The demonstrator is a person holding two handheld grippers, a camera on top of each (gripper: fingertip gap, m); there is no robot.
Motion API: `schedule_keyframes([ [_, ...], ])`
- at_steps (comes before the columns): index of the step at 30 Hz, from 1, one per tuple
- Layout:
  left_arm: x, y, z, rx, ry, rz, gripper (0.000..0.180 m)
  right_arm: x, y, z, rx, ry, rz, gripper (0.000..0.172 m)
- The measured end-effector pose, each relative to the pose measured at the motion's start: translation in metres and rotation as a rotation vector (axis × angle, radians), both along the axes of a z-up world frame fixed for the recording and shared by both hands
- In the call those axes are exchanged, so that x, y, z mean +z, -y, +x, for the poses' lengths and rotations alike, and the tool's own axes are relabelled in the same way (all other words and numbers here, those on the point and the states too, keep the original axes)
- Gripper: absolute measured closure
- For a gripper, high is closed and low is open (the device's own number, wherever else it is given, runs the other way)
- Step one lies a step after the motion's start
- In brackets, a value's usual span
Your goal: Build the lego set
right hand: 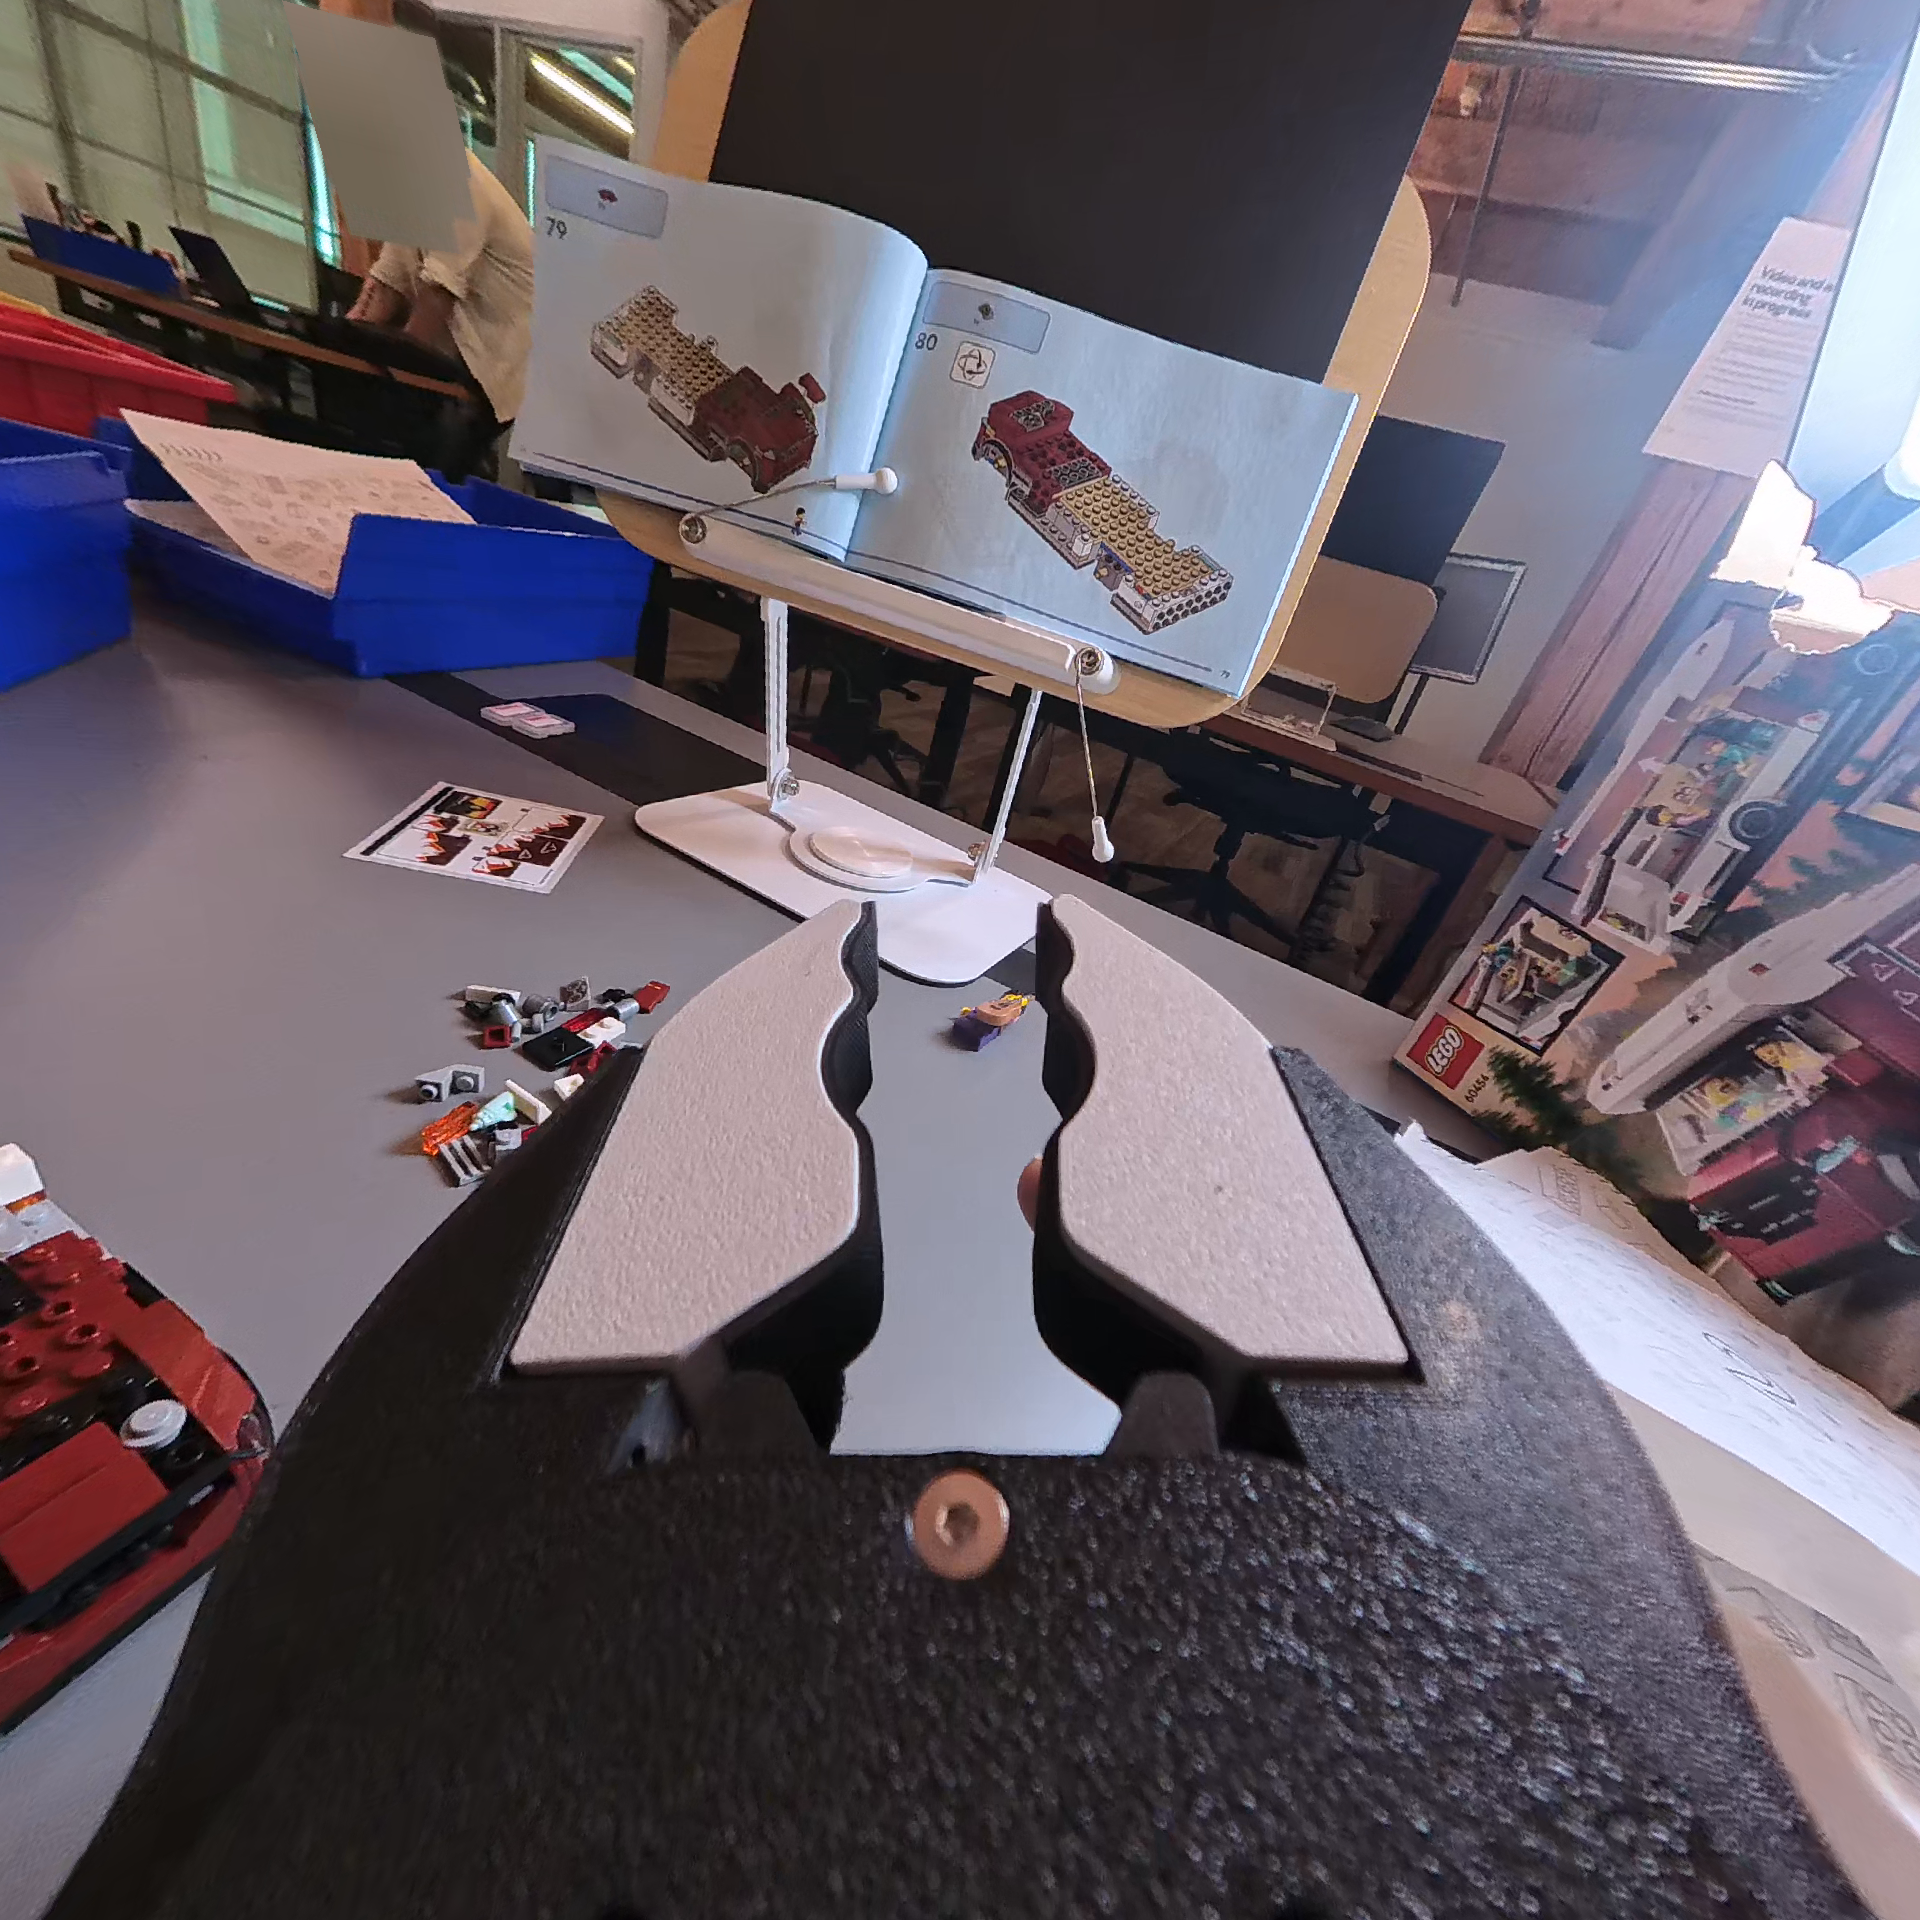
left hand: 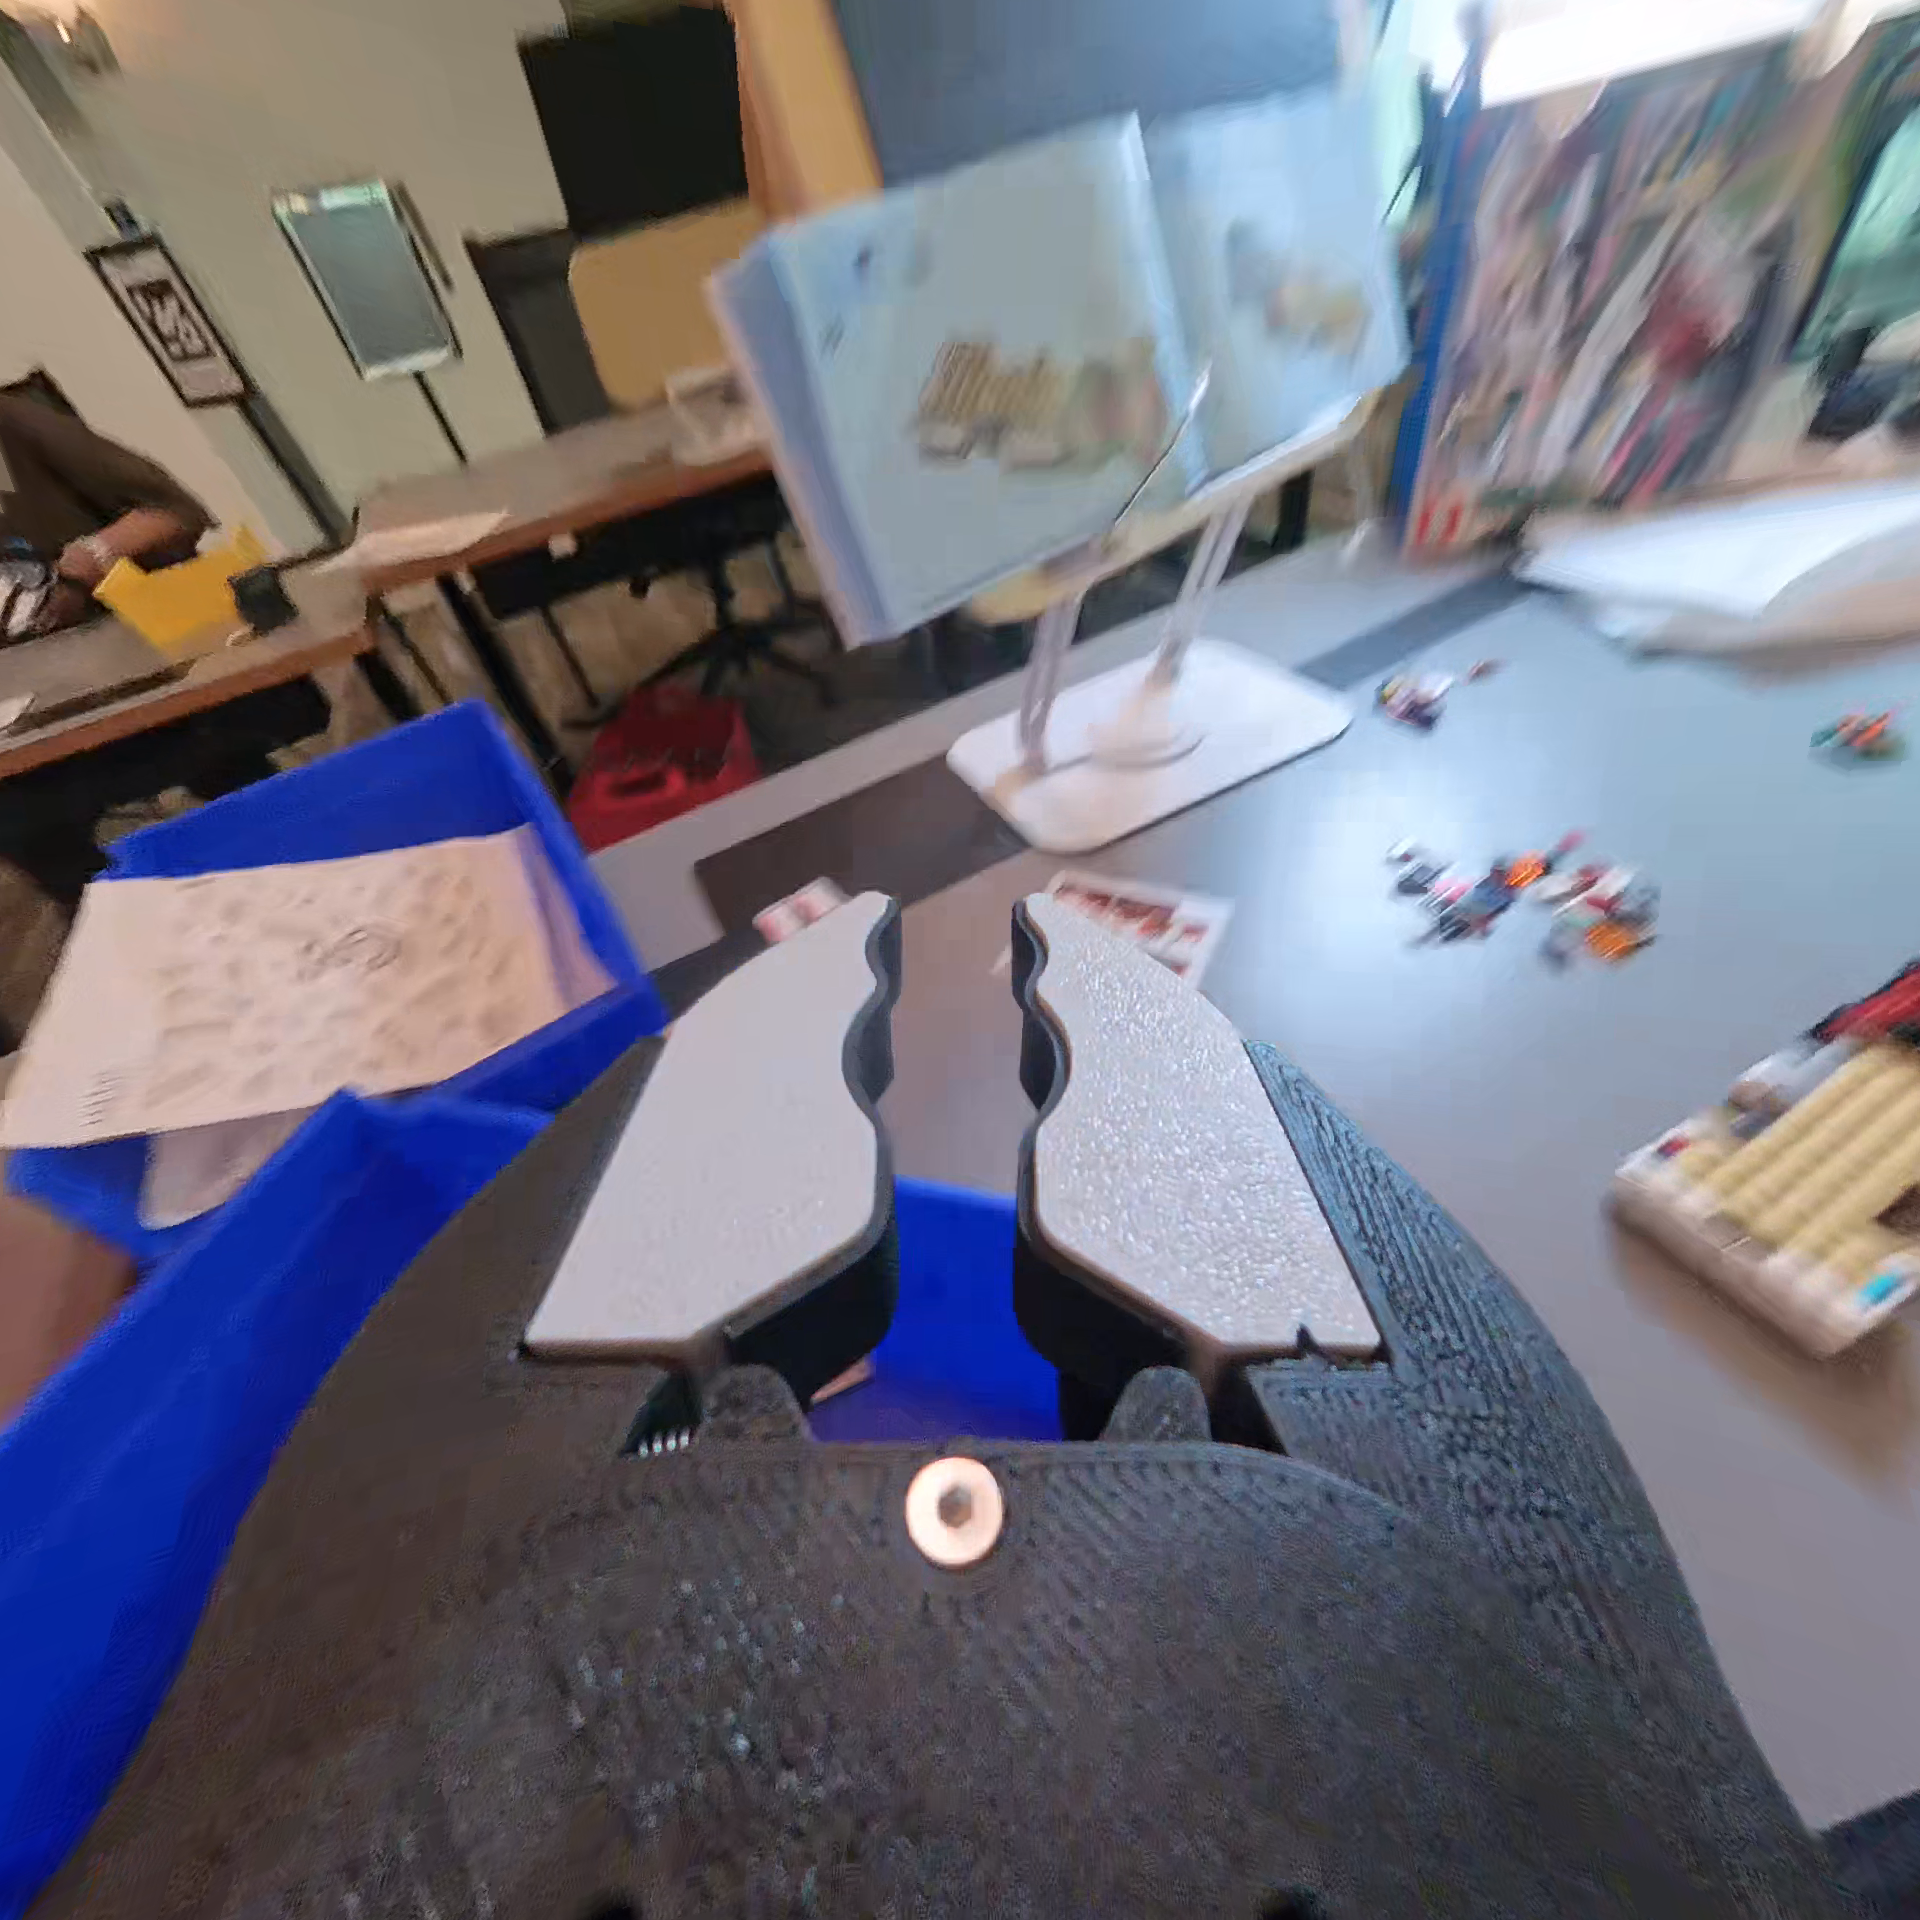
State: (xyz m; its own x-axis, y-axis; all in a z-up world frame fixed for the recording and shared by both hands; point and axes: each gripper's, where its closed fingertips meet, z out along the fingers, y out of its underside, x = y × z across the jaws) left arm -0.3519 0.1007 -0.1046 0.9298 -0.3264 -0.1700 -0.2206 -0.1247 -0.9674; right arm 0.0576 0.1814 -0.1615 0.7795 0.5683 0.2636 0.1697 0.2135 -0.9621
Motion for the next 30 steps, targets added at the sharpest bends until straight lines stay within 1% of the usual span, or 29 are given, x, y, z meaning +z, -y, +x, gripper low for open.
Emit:
schedule_keyframes([
  [3, 0.006, 0.014, 0.067, -0.089, 0.158, 0.079, 0.167, -0.001, 0.001, -0.002, 0.012, -0.004, -0.009, 0.142],
  [5, -0.005, 0.014, 0.114, -0.168, 0.211, 0.057, 0.167, -0.003, 0.001, -0.004, 0.023, -0.001, -0.02, 0.143],
  [7, -0.025, 0.006, 0.158, -0.254, 0.235, -0.015, 0.165, -0.006, 0.003, -0.007, 0.046, 0.004, -0.039, 0.144],
  [9, -0.051, -0.007, 0.192, -0.312, 0.209, -0.099, 0.163, -0.011, 0.006, -0.013, 0.085, 0.018, -0.066, 0.149],
  [11, -0.087, -0.023, 0.213, -0.34, 0.087, -0.183, 0.162, -0.016, 0.01, -0.018, 0.125, 0.04, -0.083, 0.151],
  [12, -0.106, -0.027, 0.224, -0.383, 0.028, -0.245, 0.162, -0.019, 0.011, -0.02, 0.138, 0.06, -0.094, 0.151],
  [14, -0.137, -0.042, 0.233, -0.402, -0.097, -0.304, 0.165, -0.022, 0.012, -0.022, 0.159, 0.079, -0.102, 0.151],
  [16, -0.162, -0.049, 0.243, -0.456, -0.165, -0.394, 0.162, -0.024, 0.012, -0.023, 0.173, 0.086, -0.12, 0.151],
  [18, -0.174, -0.062, 0.245, -0.461, -0.216, -0.411, 0.163, -0.026, 0.012, -0.023, 0.18, 0.087, -0.132, 0.151],
  [20, -0.185, -0.069, 0.245, -0.482, -0.252, -0.462, 0.161, -0.025, 0.012, -0.022, 0.187, 0.085, -0.135, 0.151],
  [25, -0.192, -0.076, 0.253, -0.544, -0.311, -0.493, 0.168, -0.024, 0.012, -0.021, 0.205, 0.074, -0.15, 0.152],
  [27, -0.187, -0.083, 0.252, -0.54, -0.326, -0.468, 0.169, -0.024, 0.013, -0.022, 0.212, 0.069, -0.156, 0.152],
  [30, -0.172, -0.098, 0.251, -0.531, -0.266, -0.454, 0.17, -0.026, 0.012, -0.023, 0.214, 0.069, -0.164, 0.152],
])
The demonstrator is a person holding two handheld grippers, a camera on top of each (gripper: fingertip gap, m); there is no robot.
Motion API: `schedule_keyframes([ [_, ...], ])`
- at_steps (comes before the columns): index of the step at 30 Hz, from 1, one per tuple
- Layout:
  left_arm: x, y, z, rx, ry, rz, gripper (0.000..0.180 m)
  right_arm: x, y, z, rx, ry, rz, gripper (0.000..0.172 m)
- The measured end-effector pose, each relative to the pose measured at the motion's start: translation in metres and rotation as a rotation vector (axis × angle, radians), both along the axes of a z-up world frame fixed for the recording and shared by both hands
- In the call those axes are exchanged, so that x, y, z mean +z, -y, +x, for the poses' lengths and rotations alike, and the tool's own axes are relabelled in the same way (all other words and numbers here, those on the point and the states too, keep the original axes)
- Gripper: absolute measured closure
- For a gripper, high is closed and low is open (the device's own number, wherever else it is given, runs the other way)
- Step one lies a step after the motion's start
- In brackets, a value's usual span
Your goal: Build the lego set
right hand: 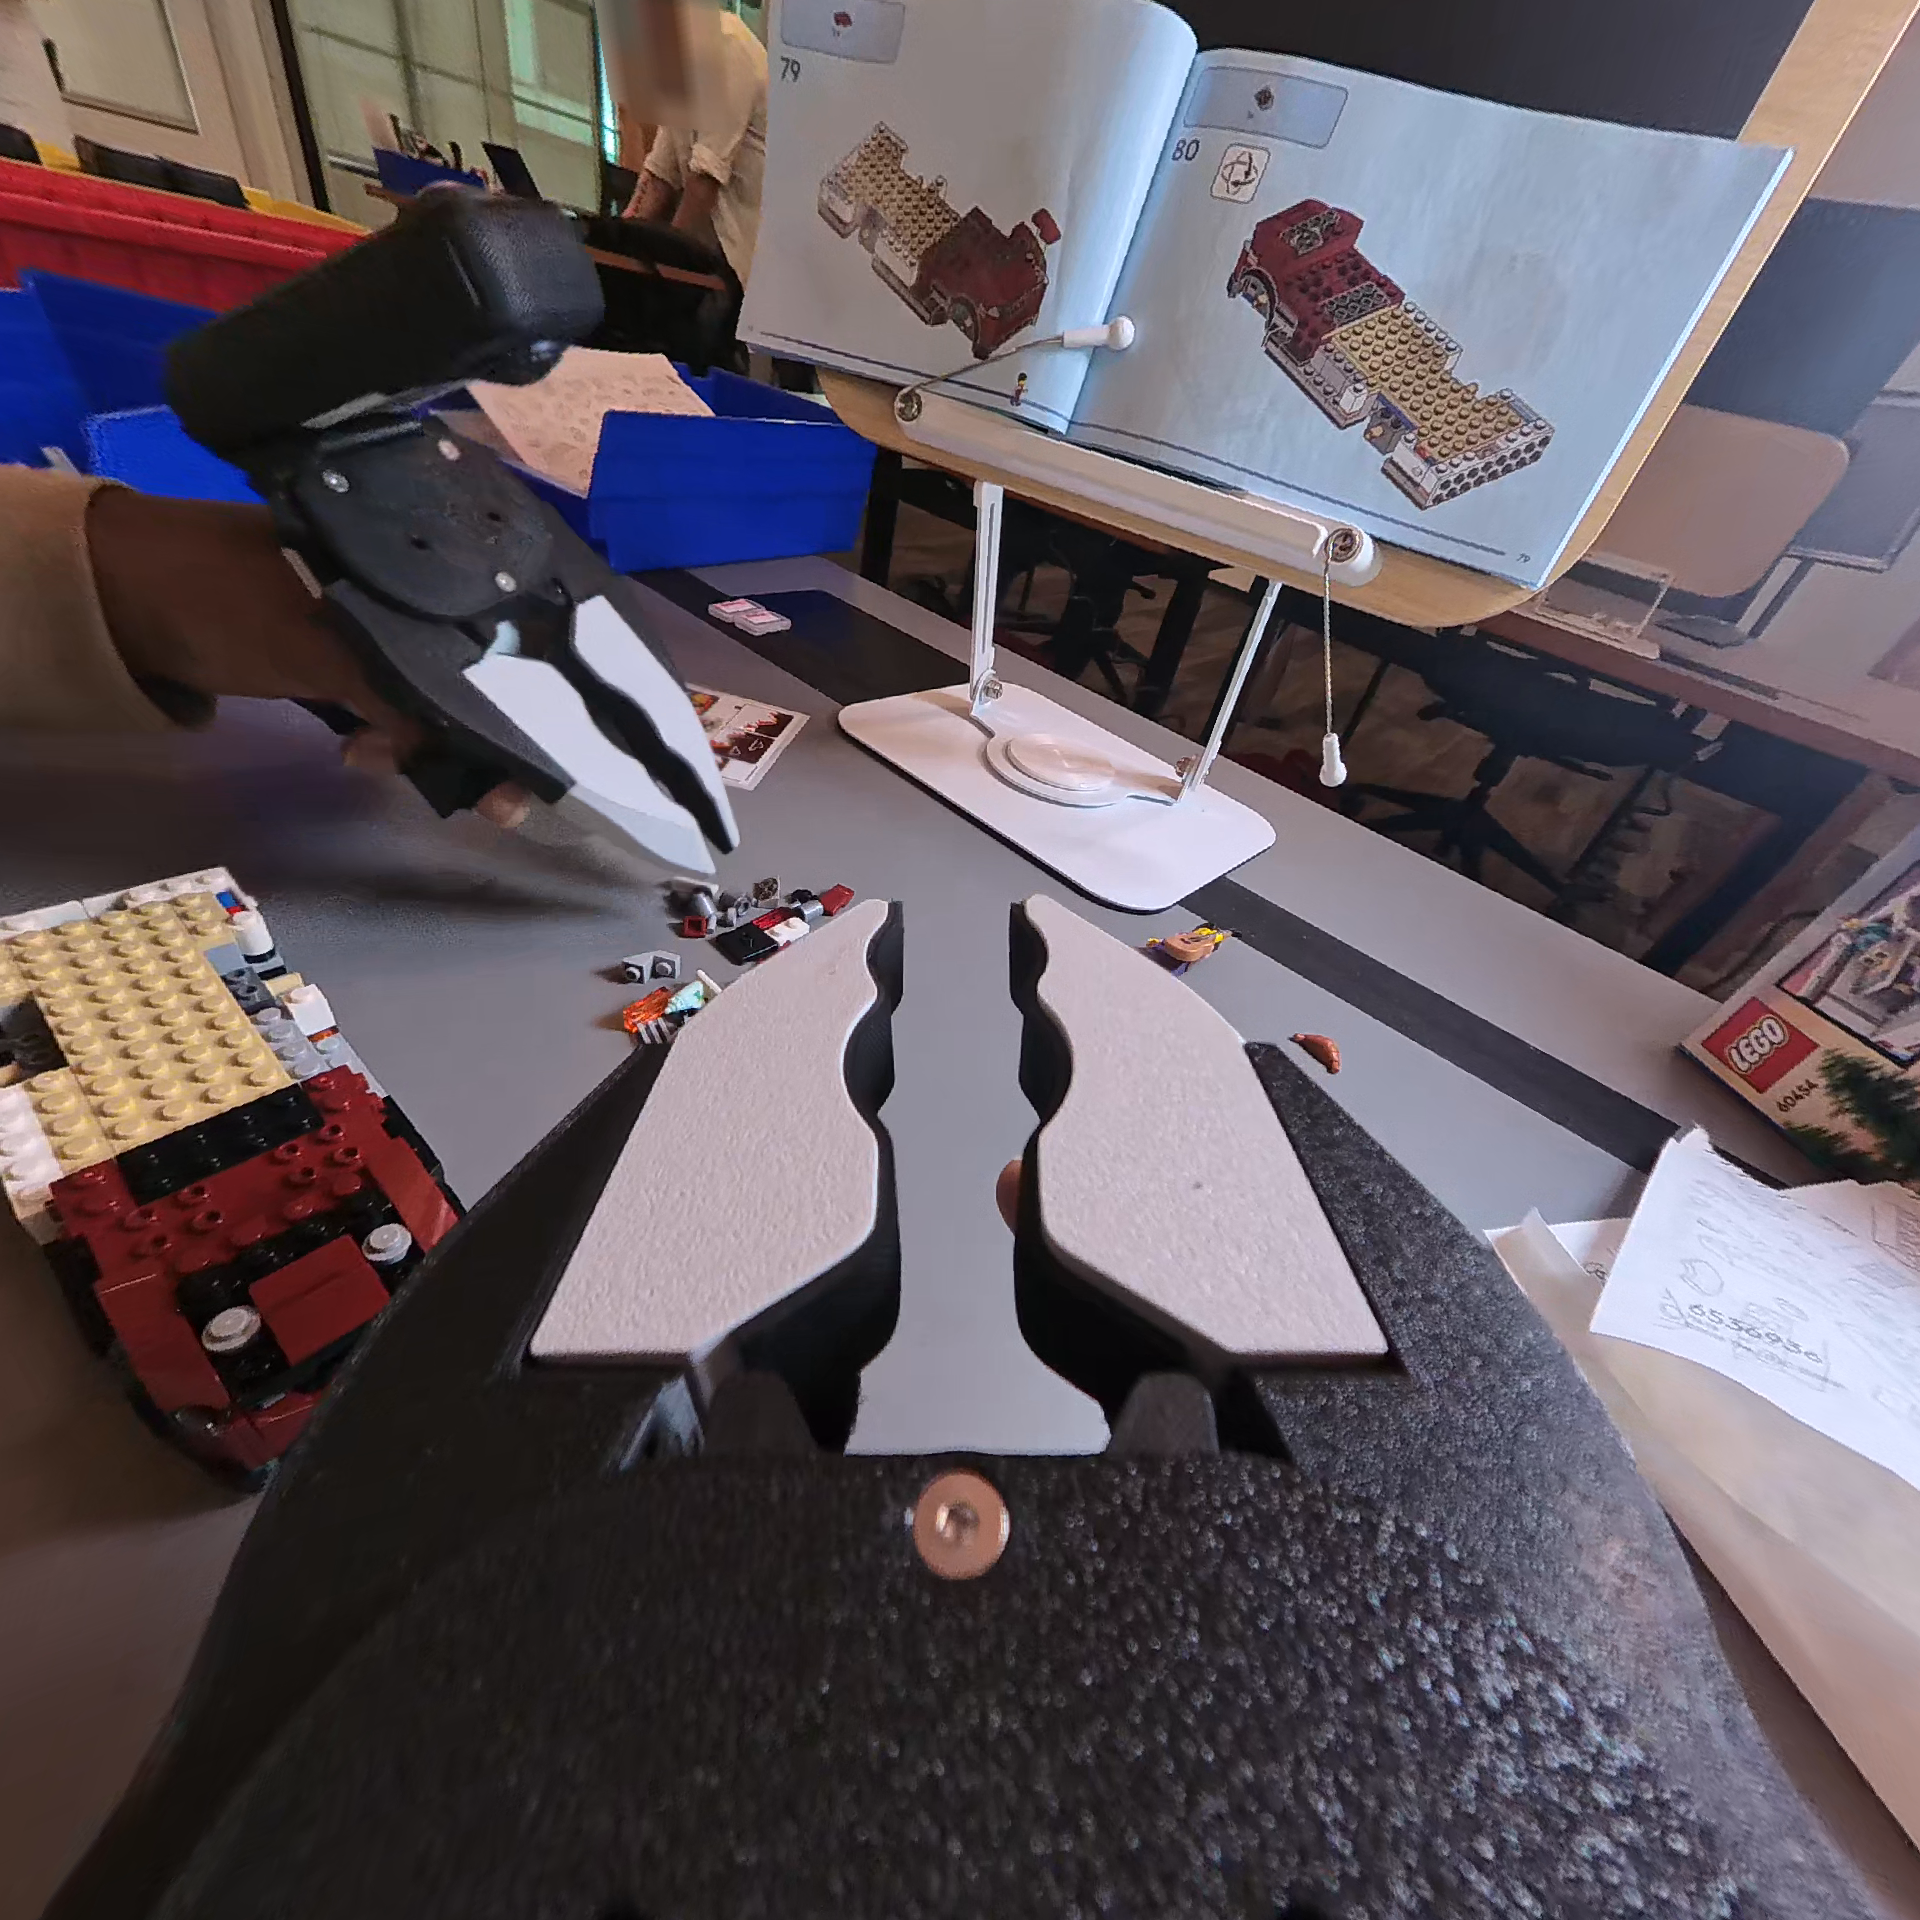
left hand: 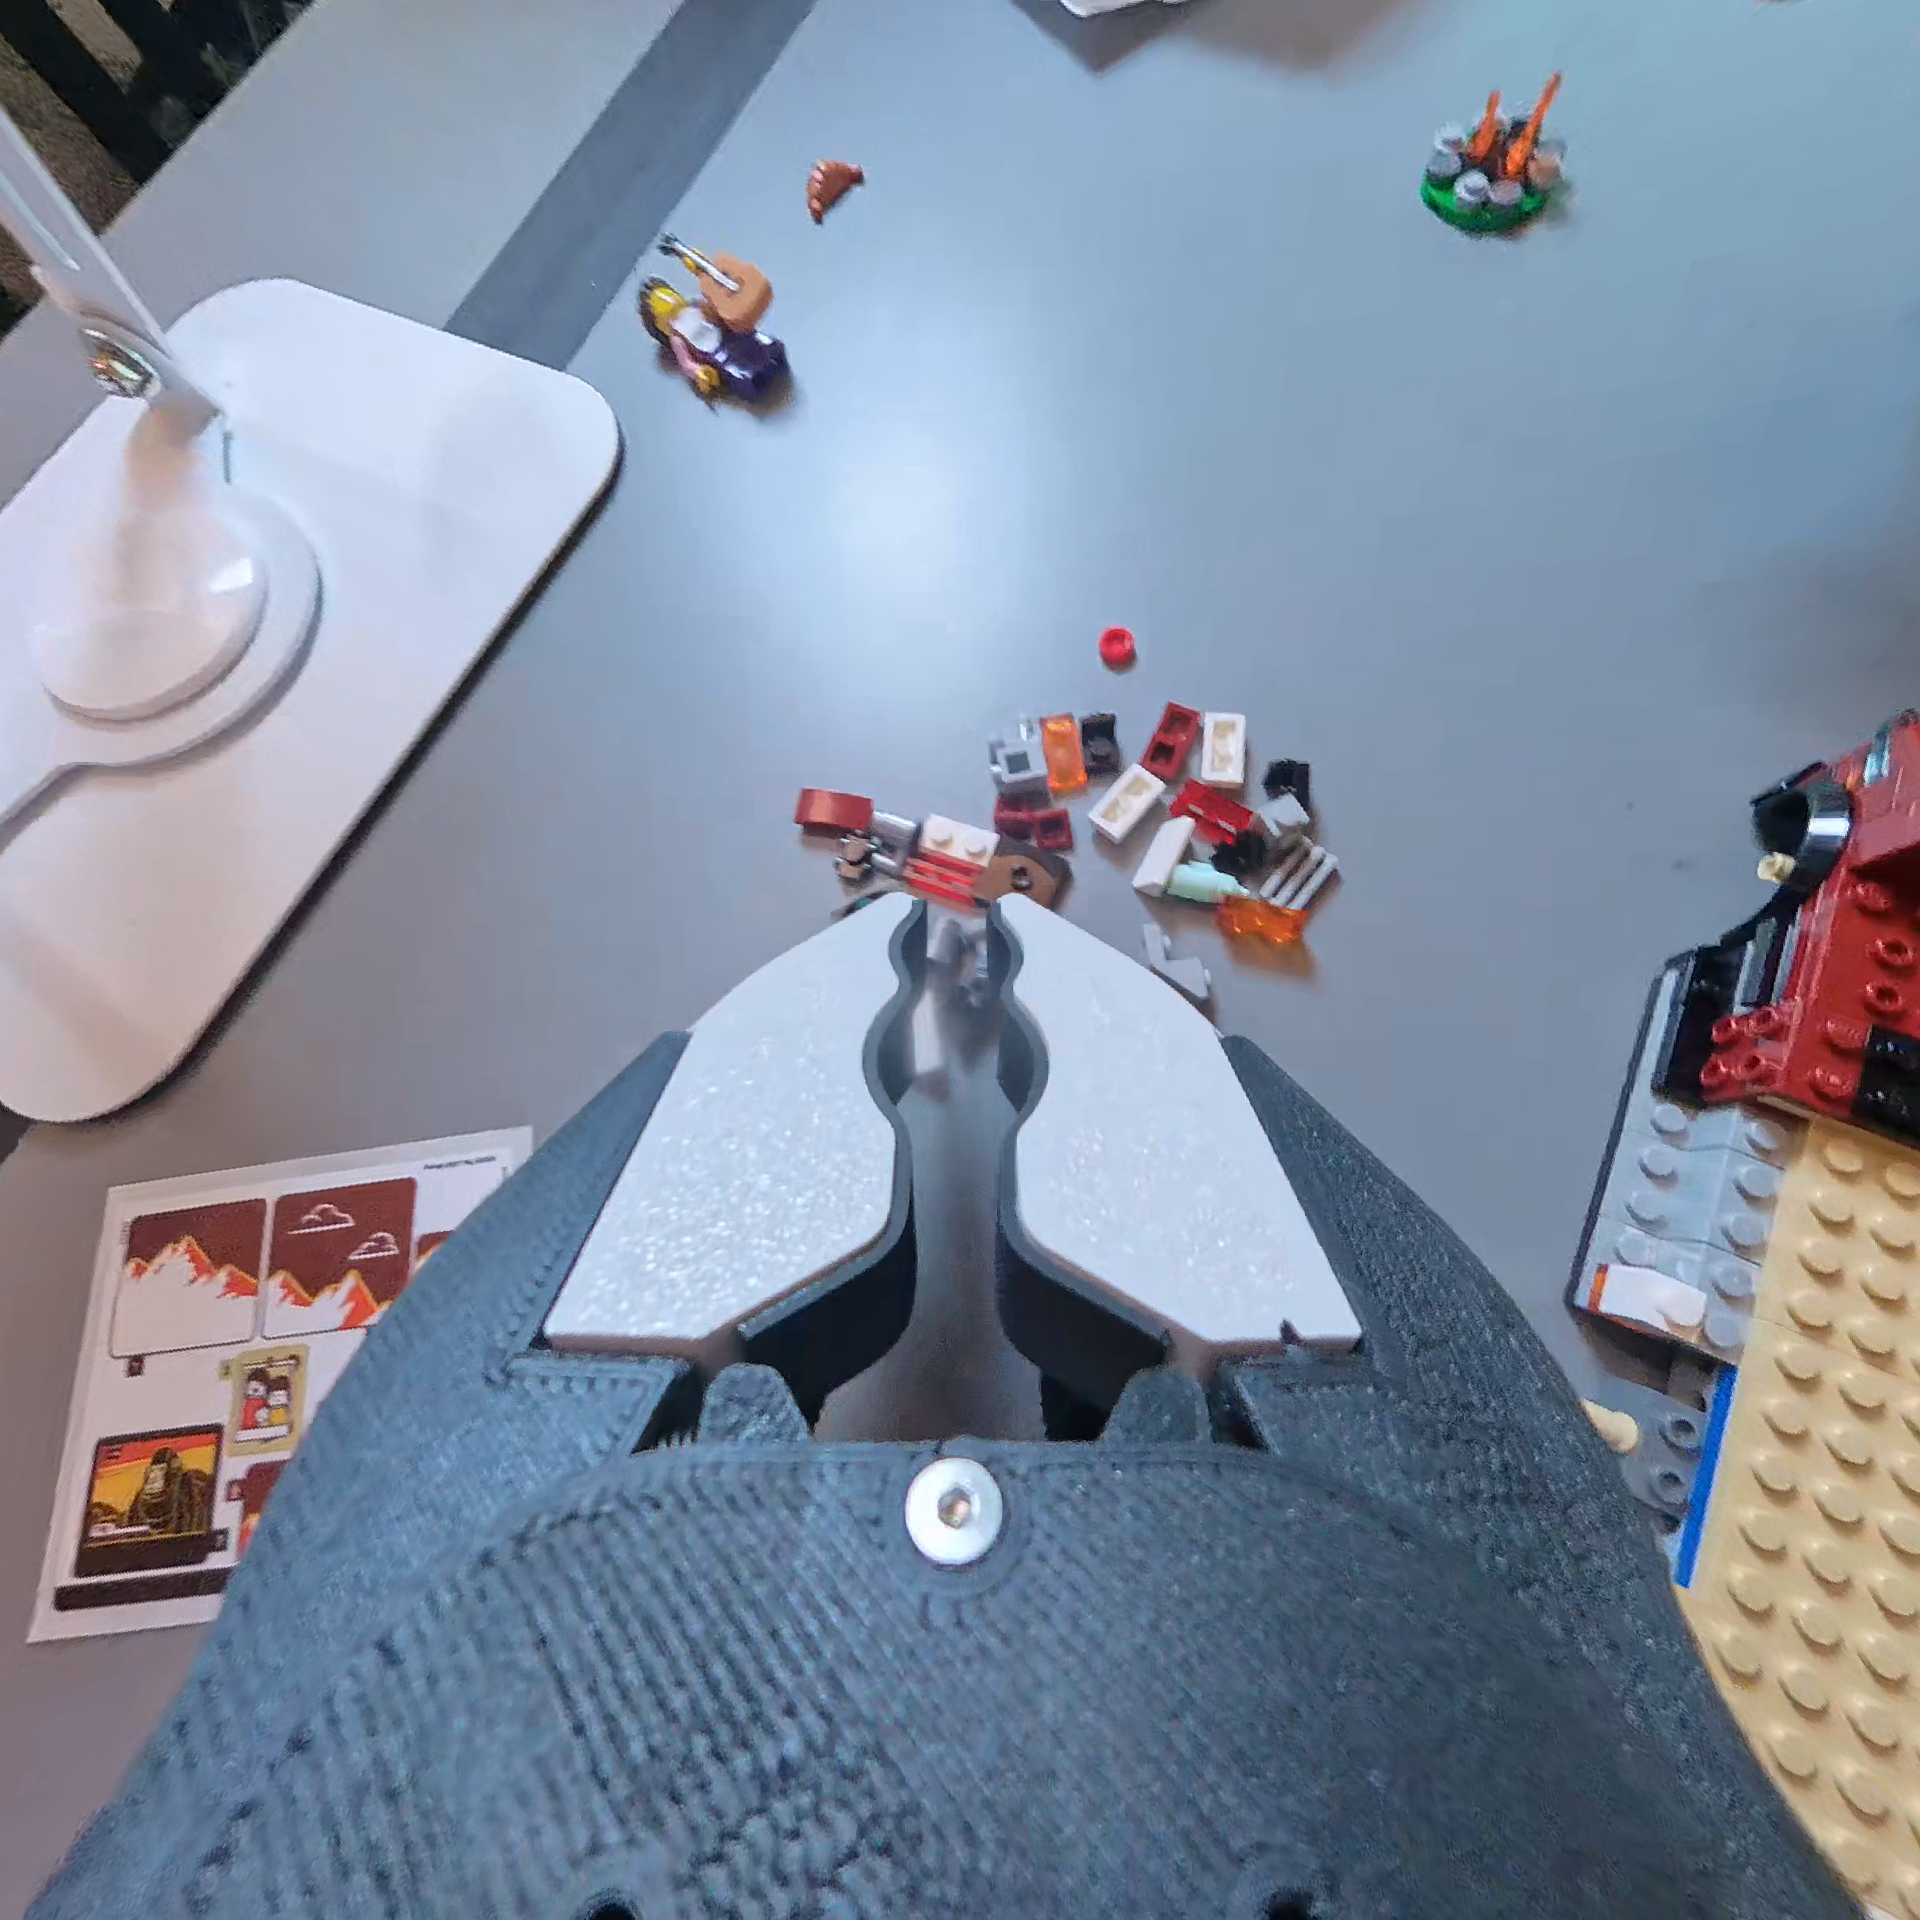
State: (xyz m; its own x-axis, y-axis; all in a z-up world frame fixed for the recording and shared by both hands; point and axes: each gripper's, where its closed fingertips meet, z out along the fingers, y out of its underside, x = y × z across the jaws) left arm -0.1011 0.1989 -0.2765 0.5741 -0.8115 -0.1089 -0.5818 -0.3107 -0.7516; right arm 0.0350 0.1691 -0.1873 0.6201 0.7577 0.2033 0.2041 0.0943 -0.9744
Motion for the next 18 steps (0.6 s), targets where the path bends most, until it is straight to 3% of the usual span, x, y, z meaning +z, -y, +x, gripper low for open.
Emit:
schedule_keyframes([
  [8, -0.006, -0.038, -0.006, 0.032, -0.001, -0.069, 0.158, -0.005, -0.002, -0.001, 0.002, 0.003, -0.019, 0.152],
  [18, -0.023, -0.045, 0.01, -0.046, -0.048, -0.216, 0.161, -0.007, -0.004, 0.001, 0.0, 0.0, -0.032, 0.153],
])
